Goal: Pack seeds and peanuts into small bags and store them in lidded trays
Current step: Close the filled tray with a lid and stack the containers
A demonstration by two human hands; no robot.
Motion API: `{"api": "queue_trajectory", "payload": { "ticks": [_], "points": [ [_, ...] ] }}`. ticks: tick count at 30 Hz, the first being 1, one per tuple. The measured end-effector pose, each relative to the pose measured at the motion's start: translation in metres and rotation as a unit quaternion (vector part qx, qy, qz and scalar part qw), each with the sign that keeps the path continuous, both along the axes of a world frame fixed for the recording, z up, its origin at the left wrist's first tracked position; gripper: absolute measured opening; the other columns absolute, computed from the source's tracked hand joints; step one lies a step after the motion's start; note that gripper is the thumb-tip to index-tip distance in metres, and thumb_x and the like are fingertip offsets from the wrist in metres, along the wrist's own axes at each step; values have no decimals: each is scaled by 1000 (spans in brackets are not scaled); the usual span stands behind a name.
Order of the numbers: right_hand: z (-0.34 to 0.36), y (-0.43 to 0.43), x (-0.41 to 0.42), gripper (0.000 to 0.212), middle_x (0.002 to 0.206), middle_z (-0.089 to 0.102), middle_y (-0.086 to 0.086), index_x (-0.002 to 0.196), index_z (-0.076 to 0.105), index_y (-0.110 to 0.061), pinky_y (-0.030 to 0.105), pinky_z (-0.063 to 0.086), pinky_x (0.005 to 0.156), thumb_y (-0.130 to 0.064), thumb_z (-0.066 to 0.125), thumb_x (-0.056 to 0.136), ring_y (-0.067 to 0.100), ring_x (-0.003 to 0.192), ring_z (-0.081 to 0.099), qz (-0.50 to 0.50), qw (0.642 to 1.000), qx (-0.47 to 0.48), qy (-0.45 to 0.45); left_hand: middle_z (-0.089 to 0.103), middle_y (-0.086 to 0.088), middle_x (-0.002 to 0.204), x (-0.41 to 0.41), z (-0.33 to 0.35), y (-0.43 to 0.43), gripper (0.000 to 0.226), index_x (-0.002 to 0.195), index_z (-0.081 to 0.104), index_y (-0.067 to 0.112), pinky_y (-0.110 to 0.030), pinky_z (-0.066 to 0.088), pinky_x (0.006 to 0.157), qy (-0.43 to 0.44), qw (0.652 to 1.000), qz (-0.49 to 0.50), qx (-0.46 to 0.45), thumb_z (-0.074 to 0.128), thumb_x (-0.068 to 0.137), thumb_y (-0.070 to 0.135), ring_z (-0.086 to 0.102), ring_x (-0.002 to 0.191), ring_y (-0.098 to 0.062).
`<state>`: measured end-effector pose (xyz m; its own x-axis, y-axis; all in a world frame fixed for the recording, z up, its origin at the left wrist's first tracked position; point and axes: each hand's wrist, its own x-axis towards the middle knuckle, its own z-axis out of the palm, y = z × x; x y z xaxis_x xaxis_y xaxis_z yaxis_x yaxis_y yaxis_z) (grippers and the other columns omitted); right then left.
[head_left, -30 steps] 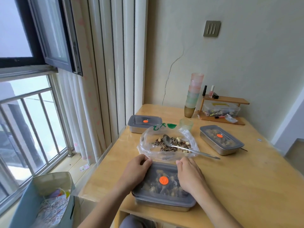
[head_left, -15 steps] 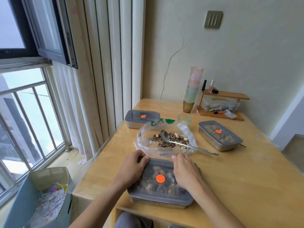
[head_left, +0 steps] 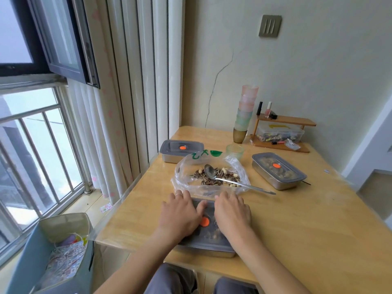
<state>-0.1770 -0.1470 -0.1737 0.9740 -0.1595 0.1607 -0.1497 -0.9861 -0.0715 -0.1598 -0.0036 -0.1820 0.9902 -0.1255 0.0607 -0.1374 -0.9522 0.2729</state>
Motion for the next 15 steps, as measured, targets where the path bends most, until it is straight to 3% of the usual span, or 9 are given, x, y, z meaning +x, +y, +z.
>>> {"api": "queue_trajectory", "payload": {
  "ticks": [6, 10, 15],
  "points": [
    [-2, 3, -3, 51, 129, 58, 11, 128, 56, -12, 37, 49, 91, -49, 24, 112, 29, 122, 55, -14, 999, 25, -19, 57, -6, 124, 1, -5, 1, 67, 120, 48, 12, -39, 46, 92, -39, 998, 2, 44, 23, 100, 71, 51, 122, -27],
    [0, 3, -6, 45, 120, 58, 8, 119, 61, -12, 36, 48, 85, -46, 32, 111, 28, 115, 58, -9, 996, 65, -52, 58, -4, 119, 1, -5, 3, 66, 115, 49, 15, -37, 47, 92, -51, 998, -1, 33, 24, 98, 74, 52, 118, -25],
    [-6, 9, -8, 29, 72, 61, 7, 71, 66, -11, 35, 48, 44, -32, 79, 88, 27, 63, 65, -15, 992, 92, -87, 58, -1, 113, -2, -3, 4, 67, 108, 49, 17, -37, 47, 89, -66, 997, -7, 27, 17, 93, 75, 53, 112, -23]
  ]
}}
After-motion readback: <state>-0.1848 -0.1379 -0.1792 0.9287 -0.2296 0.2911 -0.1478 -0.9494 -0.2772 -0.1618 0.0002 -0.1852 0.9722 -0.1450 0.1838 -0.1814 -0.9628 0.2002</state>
